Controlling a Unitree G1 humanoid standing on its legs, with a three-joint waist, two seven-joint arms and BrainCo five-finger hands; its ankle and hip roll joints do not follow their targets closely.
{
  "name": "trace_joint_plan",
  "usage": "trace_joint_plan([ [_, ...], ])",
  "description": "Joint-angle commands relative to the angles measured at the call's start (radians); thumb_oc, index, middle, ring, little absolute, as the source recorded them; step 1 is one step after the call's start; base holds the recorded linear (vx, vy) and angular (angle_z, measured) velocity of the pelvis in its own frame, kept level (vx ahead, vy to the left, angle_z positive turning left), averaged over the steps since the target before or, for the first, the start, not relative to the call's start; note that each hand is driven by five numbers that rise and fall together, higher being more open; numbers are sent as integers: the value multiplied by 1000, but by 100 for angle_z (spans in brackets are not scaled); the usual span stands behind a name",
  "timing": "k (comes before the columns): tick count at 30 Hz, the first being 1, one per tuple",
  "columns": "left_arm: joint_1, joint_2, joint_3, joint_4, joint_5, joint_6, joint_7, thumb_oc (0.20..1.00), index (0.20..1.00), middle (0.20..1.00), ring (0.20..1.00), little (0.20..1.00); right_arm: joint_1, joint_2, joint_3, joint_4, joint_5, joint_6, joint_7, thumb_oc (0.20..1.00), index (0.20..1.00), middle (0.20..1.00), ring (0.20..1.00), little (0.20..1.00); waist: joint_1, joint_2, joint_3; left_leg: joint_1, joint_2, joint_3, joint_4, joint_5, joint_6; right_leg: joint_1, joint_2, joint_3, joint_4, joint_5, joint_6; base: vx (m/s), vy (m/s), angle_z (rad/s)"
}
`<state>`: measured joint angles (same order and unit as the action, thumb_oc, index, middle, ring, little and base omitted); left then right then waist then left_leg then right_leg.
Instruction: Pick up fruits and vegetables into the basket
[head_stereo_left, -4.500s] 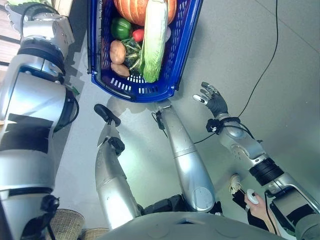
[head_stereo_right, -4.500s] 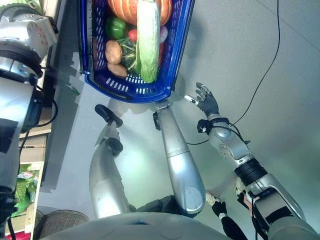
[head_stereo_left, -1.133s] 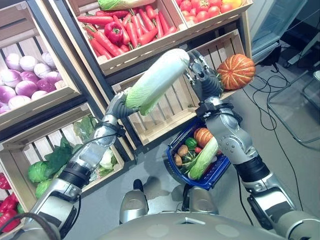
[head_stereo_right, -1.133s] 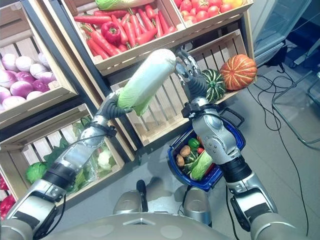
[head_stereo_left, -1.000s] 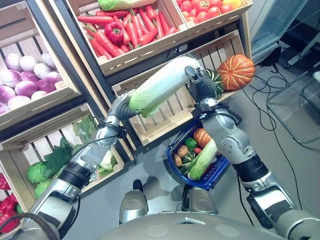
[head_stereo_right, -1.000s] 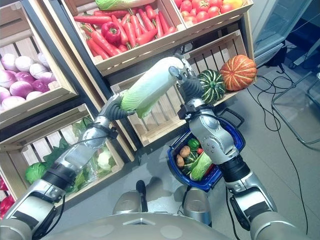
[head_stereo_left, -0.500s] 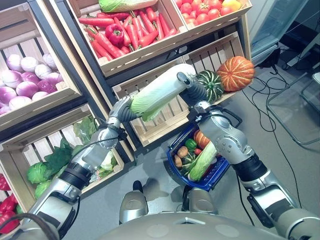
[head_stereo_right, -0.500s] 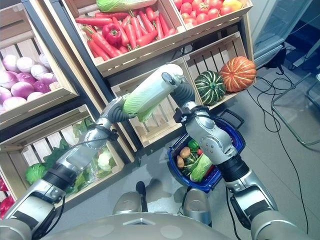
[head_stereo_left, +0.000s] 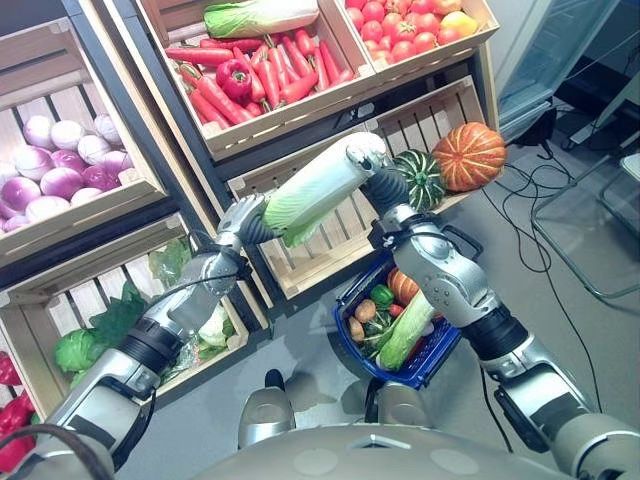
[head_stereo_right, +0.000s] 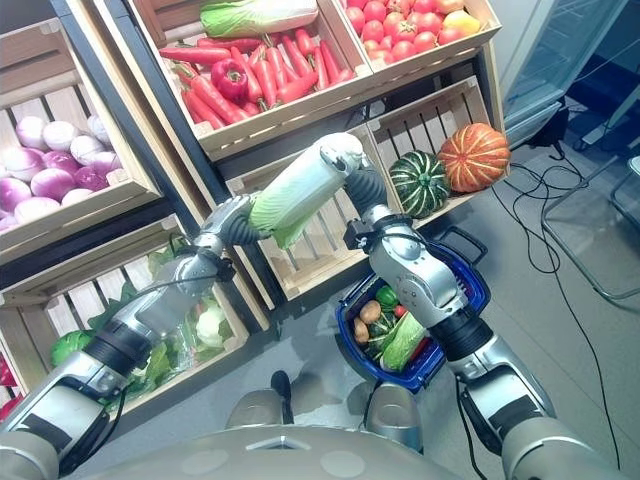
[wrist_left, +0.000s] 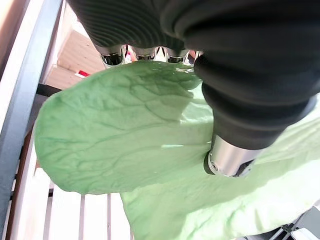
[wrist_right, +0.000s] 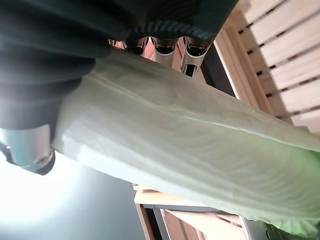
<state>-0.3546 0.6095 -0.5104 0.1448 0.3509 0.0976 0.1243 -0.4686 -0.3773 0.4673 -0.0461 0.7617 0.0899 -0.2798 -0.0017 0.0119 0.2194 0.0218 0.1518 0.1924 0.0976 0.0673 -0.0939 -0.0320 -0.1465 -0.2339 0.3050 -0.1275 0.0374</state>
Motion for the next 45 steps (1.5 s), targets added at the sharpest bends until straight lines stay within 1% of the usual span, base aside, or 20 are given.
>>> trace_joint_plan([
  [1,-115,13,-49,-161,-28,-49,-55,922,922,922,922,922,-148,37,8,-100,-48,-54,34,200,200,200,200,200,1,-23,23,36,-21,23,88,-188,27,79,-56,42,-167,62,105,-36,-30,1],
  [2,-99,10,-39,-164,-78,-36,-77,1000,1000,1000,1000,1000,-145,26,-11,-102,-59,-69,29,200,200,200,200,200,1,-21,29,32,-19,23,91,-187,25,75,-56,41,-163,62,104,-50,-39,1],
  [5,-67,-4,-18,-155,-219,1,-93,1000,1000,1000,1000,1000,-138,-8,-65,-126,-76,-91,20,200,200,200,200,200,-4,-15,46,21,-17,24,98,-187,25,62,-55,39,-154,61,101,-72,-33,2],
  [9,6,-25,37,-133,-396,7,-71,1000,1000,1000,1000,1000,-119,-58,-172,-164,-84,-129,32,200,200,200,200,200,-13,-7,81,-10,-15,24,108,-184,24,30,-53,39,-139,60,96,-139,-38,2],
  [13,87,-43,102,-101,-508,-51,-43,1000,1000,1000,1000,1000,-85,-93,-276,-203,-108,-147,38,200,200,200,200,200,-21,-7,109,-34,-14,27,111,-180,26,1,-49,41,-127,61,88,-137,-42,0],
  [15,130,-51,133,-86,-546,-96,-37,1000,1000,1000,1000,1000,-55,-114,-331,-223,-115,-162,52,200,200,200,200,200,-26,-9,126,-48,-12,31,116,-178,26,-15,-48,41,-120,62,84,-124,-43,-1],
  [16,140,-54,140,-81,-560,-103,-39,1000,1000,1000,1000,1000,-47,-120,-346,-227,-117,-170,57,200,200,200,200,200,-28,-10,131,-52,-11,32,117,-177,26,-19,-48,42,-118,63,83,-135,-54,-2],
  [18,181,-63,165,-63,-580,-142,-49,1000,1000,1000,1000,1000,-14,-142,-396,-243,-128,-194,64,200,200,200,200,200,-31,-12,146,-65,-9,35,121,-174,27,-33,-45,42,-111,65,79,-115,-54,-1],
  [20,197,-66,170,-55,-590,-154,-53,1000,1000,1000,1000,1000,3,-154,-416,-250,-125,-208,66,200,200,200,200,200,-33,-14,152,-73,-9,36,124,-173,27,-41,-43,43,-108,65,77,-93,-45,0],
  [22,242,-83,181,-12,-626,-184,-83,1000,1000,1000,1000,1000,49,-185,-477,-272,-130,-254,64,200,200,200,200,200,-45,-17,183,-94,-3,42,128,-169,28,-66,-40,45,-97,67,72,-172,-67,1],
  [25,270,-82,167,9,-642,-225,-102,1000,1000,1000,1000,1000,89,-220,-524,-285,-161,-276,34,200,200,200,200,200,-59,-15,217,-122,2,47,136,-162,26,-101,-36,48,-80,68,69,-159,-39,-3],
  [29,296,-92,157,23,-696,-267,-120,1000,1000,1000,1000,1000,146,-245,-561,-277,-183,-322,1,200,200,200,200,200,-75,-9,259,-166,6,53,148,-154,26,-151,-31,51,-56,68,63,-143,-24,-6],
  [32,309,-99,137,35,-712,-292,-143,1000,1000,1000,1000,1000,186,-247,-579,-254,-165,-351,-17,200,200,200,200,200,-88,-1,296,-201,13,55,165,-153,24,-196,-27,52,-22,59,58,-109,-20,-5],
  [36,317,-105,102,69,-722,-340,-129,1000,1000,1000,1000,1000,222,-237,-564,-199,-123,-379,-10,200,200,200,200,200,-104,19,301,-272,10,59,167,-134,20,-283,-27,52,12,55,51,-68,3,-13],
  [38,314,-107,92,81,-731,-348,-124,1000,1000,1000,1000,1000,225,-230,-552,-176,-101,-382,-8,200,200,200,200,200,-107,26,301,-304,9,61,171,-127,19,-322,-29,54,29,53,49,-55,4,-11],
  [40,311,-113,76,101,-722,-369,-107,1000,1000,1000,1000,1000,228,-218,-537,-139,-80,-389,-1,200,200,200,200,200,-108,43,301,-343,3,62,173,-118,17,-369,-35,52,50,49,47,-40,15,-10],
  [41,310,-116,73,104,-721,-369,-101,1000,1000,1000,1000,1000,228,-216,-534,-132,-71,-388,0,200,200,200,200,200,-108,47,301,-351,2,62,174,-116,16,-379,-37,52,56,48,46,-22,25,-13],
  [42,310,-121,66,113,-725,-370,-82,1000,1000,1000,1000,1000,224,-209,-521,-112,-64,-388,-5,200,200,200,200,200,-106,59,301,-369,-2,62,175,-109,14,-403,-41,52,69,45,45,-11,18,-10],
  [43,309,-121,65,115,-727,-370,-81,1000,1000,1000,1000,1000,223,-209,-519,-109,-67,-389,-7,200,200,200,200,200,-106,61,301,-372,-3,62,176,-109,14,-407,-42,53,72,44,44,-17,33,-7],
  [45,311,-136,56,138,-741,-380,-73,1000,1000,1000,1000,1000,209,-198,-504,-63,-50,-388,-10,200,200,200,200,200,-100,89,301,-410,-14,62,172,-96,12,-457,-53,51,95,37,42,-21,50,-5],
])
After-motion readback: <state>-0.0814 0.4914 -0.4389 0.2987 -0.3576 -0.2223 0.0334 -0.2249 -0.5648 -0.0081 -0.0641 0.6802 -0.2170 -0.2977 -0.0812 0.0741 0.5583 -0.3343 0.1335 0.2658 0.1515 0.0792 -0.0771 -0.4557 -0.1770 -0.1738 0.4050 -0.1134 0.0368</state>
